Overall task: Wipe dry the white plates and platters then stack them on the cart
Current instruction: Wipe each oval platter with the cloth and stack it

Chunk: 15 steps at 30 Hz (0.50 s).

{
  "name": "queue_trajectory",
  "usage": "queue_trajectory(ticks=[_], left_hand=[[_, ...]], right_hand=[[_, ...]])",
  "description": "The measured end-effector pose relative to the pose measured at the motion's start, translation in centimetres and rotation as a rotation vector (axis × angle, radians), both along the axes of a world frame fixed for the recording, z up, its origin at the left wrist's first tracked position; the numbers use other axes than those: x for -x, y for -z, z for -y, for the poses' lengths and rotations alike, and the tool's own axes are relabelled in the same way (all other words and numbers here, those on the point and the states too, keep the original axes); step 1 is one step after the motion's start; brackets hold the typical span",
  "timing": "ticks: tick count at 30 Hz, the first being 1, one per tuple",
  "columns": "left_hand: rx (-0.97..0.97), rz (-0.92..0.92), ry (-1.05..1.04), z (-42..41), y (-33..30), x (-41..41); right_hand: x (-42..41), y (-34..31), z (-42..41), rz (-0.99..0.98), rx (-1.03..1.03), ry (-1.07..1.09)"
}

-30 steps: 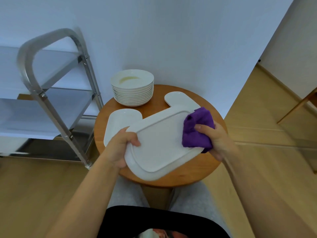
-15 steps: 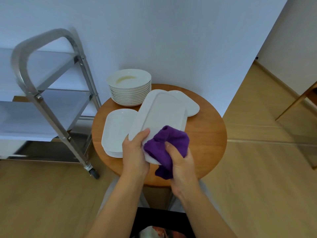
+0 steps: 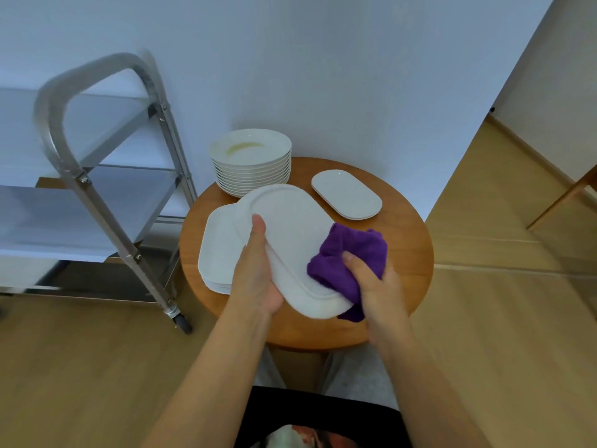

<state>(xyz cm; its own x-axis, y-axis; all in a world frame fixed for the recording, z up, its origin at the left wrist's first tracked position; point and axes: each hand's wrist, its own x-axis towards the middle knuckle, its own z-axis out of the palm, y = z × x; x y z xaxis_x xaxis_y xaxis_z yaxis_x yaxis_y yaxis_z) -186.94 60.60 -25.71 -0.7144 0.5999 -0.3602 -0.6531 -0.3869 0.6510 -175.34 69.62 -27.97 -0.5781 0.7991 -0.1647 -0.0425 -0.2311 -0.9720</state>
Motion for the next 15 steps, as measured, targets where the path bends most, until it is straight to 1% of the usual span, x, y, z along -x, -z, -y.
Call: queue_trajectory(ticks=[2,5,6,8,10,11,13,15], left_hand=[[0.052,-0.031,-0.081,-0.7,-0.3,-0.5],[0.132,-0.168,-0.102,-1.4,-0.4,-1.6],[0.144,-0.202,-0.1,-1.3,-0.5,-1.9],[0.137,-0.233,-0.079,-0.9,-0.5,-2.0],[0.149,-0.255,-0.053,-0.5,-0.7,-1.8],[0.172,-0.288,-0.035,-0.4,-0.8,-1.8],[0.218,-0.382,0.013,-0.4,-1.0,-1.6],[0.242,-0.477,0.103,-0.3,-1.2,-1.6]], right_hand=[[0.6,0.7,2.1,-0.023,-0.02,0.102],[1.2,1.3,4.6,0.008,-0.072,0.172],[1.2,1.4,5.2,0.041,-0.109,0.182],[0.9,1.6,5.6,0.118,-0.27,0.193],[0.7,1.7,5.7,0.179,-0.442,0.153],[0.6,1.6,5.8,0.195,-0.492,0.12],[0.6,1.7,6.0,0.205,-0.555,0.075],[0.8,2.0,5.8,0.216,-0.603,0.044]])
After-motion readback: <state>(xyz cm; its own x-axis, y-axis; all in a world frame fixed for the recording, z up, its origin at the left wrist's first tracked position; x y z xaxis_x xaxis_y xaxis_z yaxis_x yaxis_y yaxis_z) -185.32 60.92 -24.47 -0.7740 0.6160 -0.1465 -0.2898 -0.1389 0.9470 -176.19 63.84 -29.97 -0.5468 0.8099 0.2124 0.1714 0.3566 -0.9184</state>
